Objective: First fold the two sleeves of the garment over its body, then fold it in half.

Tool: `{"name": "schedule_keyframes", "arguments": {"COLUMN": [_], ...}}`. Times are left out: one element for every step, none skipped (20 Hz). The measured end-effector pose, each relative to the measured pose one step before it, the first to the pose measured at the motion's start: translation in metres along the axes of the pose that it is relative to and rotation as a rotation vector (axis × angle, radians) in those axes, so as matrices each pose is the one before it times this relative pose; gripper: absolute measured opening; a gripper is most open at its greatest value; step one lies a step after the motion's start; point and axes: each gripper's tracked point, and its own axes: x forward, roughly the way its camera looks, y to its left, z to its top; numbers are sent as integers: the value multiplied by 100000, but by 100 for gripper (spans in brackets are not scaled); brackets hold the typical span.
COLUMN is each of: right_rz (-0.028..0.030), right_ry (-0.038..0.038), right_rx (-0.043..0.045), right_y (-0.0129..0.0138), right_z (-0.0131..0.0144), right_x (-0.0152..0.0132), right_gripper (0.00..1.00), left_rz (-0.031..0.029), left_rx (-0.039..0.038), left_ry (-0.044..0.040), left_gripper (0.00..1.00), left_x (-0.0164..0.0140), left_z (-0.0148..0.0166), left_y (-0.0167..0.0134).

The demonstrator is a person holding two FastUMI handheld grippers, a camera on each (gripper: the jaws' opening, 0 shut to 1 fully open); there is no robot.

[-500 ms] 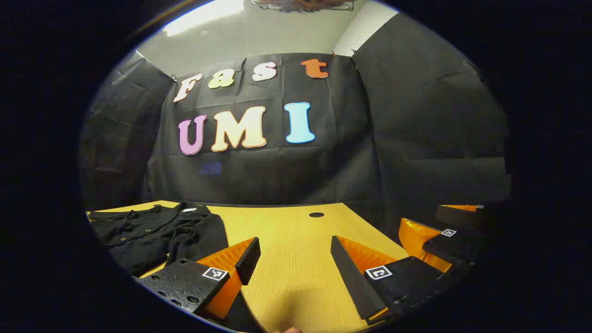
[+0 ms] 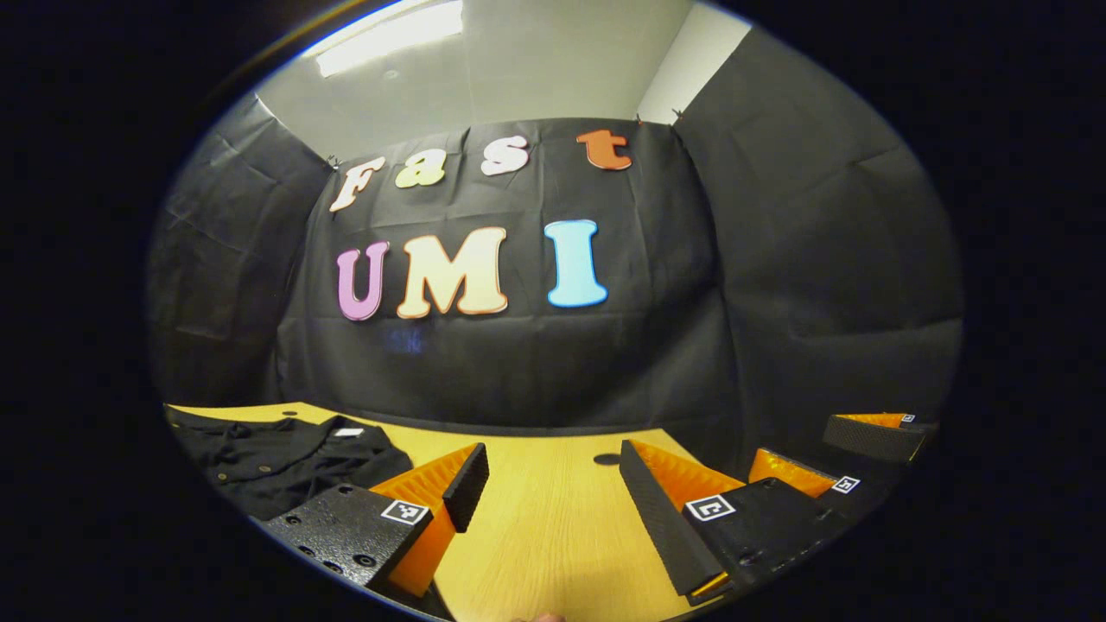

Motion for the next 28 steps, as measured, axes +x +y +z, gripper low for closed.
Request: {"name": "schedule_keyframes", "arguments": {"right_rz": [-555, -284, -187, -678, 221, -57, -905, -934, -1268, -953, -469, -1346, -1486, -1081, -1186, -1748, -2141, -1803, -1551, -1682, -1475, -1190, -853, -275, 187, 638, 658, 974], "right_ry": [-2214, -1521, -1467, -510, 87, 1071, 1453, 2248, 2354, 2097, 1646, 719, 335, -619, -1525, -1900, -1899, -1901, -956, 33, -685, -1259, -1247, -682, -105, 46, 223, -103], "right_rx": [-180, -411, -469, -388, -28, -341, -532, -210, 52, 1005, 1347, 290, -1077, -1236, -705, -183, 516, 971, 796, 523, 389, 750, 1252, 1609, 1754, 1535, 1024, 310], "right_y": [41, 155, 125, -16, 200, 332, 106, 396, 522, 771, 1274, 1286, 1430, 1727, 1983, 2023, 2065, 2422, 2648, 2649, 2740, 2593, 2689, 2601, 2338, 2208, 1833, 1643], "right_z": [1914, 1749, 1803, 1734, 1348, 1334, 977, 826, 457, 469, 372, 278, 293, 460, 759, 854, 709, 746, 315, 75, 116, 408, 595, 452, 232, 386, 346, 566], "right_x": [-390, -657, -941, -1157, -1299, -1759, -1832, -1882, -1821, -1672, -1403, -982, -752, -772, -816, -764, -641, -716, -557, -649, -904, -774, -610, -287, -154, -90, -66, -117], "right_gripper": [98, 98, 98, 98, 98, 98, 98, 99, 98, 99, 98, 95, 96, 96, 97, 96, 100, 97, 97, 96, 94, 94, 94, 94, 94, 99, 98, 98], "left_rz": [-1332, -1687, -2318, -2542, -2829, -2362, -1866, -1029, -147, 470, 1, 525, 448, 25, -120, -760, -1636, -2085, -2269, -1582, -1768, -1197, 2, 398, 576, 1163, 1790, 1795], "left_rx": [-413, -404, -896, -1165, -1370, -704, 400, 1862, 2776, 2416, 1705, 589, -1019, -1480, -1413, -1339, -1060, -893, -558, -245, -150, 80, 458, 403, 111, -70, -311, -446], "left_ry": [-1245, 291, -120, 1324, 2347, 2592, 2382, 800, 200, -359, -195, -880, -1066, -706, -214, -346, 326, -64, -1483, -1324, -920, -1553, -1436, -334, 704, 598, 689, 812], "left_gripper": [92, 92, 91, 96, 92, 96, 93, 94, 94, 93, 93, 93, 93, 93, 93, 93, 93, 93, 93, 94, 93, 93, 93, 99, 93, 99, 99, 95], "left_x": [-166, -529, -641, -743, -1067, -1173, -1144, -1353, -1041, -1002, -763, -858, -860, -645, -570, -545, -482, -468, -565, -540, -360, -332, -400, -310, -174, -326, -112, -179], "left_z": [1538, 1156, 1492, 1450, 871, 887, 999, 1250, 1216, 1062, 574, 627, 499, 200, 173, 46, 134, 40, 595, 515, 427, 428, 663, 223, 55, 18, 106, 24], "left_y": [17, 204, 201, 317, 428, 615, 982, 1266, 1528, 1733, 1627, 1766, 1995, 1612, 1797, 1963, 1852, 1889, 2102, 2436, 2441, 2530, 2675, 2727, 2345, 2116, 1998, 1706]}}
